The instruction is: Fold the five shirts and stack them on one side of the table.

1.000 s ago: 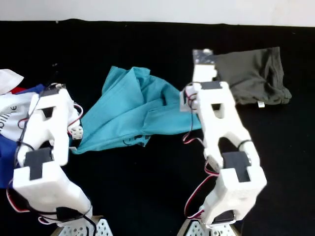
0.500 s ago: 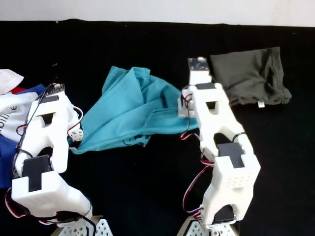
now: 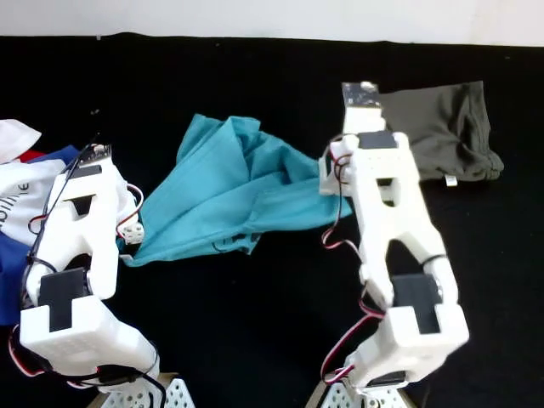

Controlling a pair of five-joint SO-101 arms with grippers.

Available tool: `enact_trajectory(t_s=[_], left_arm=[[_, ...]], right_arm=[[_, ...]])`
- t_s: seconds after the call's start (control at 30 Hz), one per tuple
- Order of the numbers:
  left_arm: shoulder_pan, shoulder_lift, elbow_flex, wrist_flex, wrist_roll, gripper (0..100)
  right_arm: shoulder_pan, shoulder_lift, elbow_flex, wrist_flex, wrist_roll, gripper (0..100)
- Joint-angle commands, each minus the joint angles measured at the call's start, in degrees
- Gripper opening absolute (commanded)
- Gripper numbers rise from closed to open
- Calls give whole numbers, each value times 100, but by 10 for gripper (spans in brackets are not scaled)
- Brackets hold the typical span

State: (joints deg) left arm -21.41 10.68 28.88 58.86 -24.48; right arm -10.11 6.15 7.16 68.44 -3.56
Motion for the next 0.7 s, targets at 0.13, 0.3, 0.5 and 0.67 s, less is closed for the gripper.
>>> enact_trajectory(t_s=[0.13,0.3,0.5,0.67], left_arm=[[-40,-13,13,-158,-44,8],[-40,-13,-101,510,-62,8],[-40,40,-303,1011,-70,8],[-40,57,-163,659,-70,8]], right_arm=[[136,-804,945,497,897,6],[136,-1402,3002,-611,1486,6],[145,-2325,4576,-1349,2048,13],[136,-3336,4664,-681,2092,118]])
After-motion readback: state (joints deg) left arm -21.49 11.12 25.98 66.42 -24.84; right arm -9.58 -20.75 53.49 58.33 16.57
